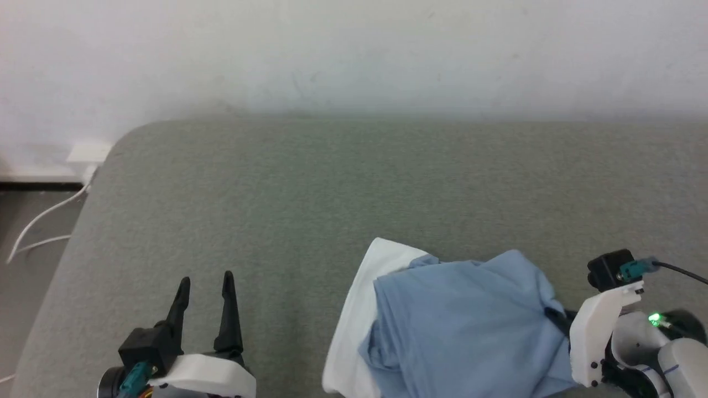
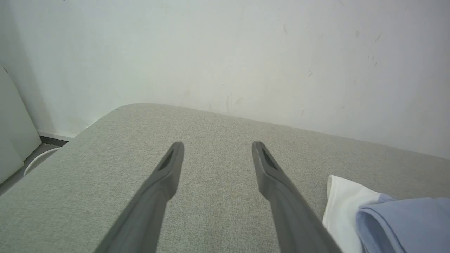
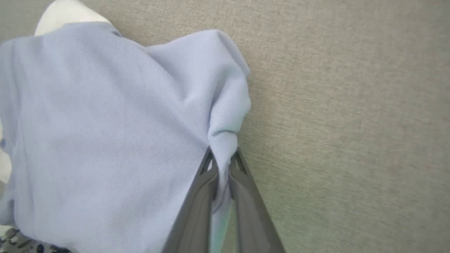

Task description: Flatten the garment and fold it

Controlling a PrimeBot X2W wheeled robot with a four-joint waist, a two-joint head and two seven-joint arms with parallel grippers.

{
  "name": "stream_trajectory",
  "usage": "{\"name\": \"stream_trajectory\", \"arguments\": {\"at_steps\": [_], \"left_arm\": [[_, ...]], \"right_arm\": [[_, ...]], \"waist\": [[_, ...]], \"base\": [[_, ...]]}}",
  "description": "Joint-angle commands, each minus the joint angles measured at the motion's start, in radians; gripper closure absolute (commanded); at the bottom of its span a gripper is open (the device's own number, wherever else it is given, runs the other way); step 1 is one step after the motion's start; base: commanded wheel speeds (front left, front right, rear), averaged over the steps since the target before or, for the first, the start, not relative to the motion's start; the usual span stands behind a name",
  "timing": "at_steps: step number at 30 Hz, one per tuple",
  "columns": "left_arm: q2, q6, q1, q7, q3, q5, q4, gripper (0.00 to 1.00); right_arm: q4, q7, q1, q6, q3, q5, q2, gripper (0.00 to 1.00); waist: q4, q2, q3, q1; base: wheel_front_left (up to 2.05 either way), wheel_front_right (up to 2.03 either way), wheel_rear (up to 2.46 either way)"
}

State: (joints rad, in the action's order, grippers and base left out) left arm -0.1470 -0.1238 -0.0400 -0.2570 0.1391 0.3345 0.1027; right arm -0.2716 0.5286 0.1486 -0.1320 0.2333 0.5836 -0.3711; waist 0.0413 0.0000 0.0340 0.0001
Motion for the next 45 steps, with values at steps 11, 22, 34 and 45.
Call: {"name": "stream_trajectory", "arguments": {"at_steps": [11,22,34,45], "left_arm": [[0.017,0.018,0.033,-0.005,-0.032,-0.035,-0.056,0.00],[-0.019,0.055,0.198,0.021,0.020,-0.094,-0.096,0.00],[-0.041,0.065,0.284,0.035,0.042,-0.115,-0.085,0.00],[-0.017,0.060,0.227,0.007,0.034,-0.086,-0.033,0.00]], "right_arm": [[0.062,0.021,0.097,0.001,-0.034,-0.207,-0.153,1.00],[-0.220,-0.270,0.268,0.001,-0.218,-0.236,-0.172,1.00],[-0.604,-0.615,0.422,0.001,-0.339,-0.306,-0.112,0.00],[-0.663,-0.775,0.322,0.001,-0.418,-0.359,-0.120,0.00]], "waist": [[-0.339,0.0000,0.115,-0.0001],[-0.438,0.0000,0.331,-0.0001],[-0.391,0.0000,0.420,-0.0001],[-0.341,0.0000,0.289,-0.0001]], "base": [[0.00,0.00,0.00],[0.00,0.00,0.00],[0.00,0.00,0.00],[0.00,0.00,0.00]]}}
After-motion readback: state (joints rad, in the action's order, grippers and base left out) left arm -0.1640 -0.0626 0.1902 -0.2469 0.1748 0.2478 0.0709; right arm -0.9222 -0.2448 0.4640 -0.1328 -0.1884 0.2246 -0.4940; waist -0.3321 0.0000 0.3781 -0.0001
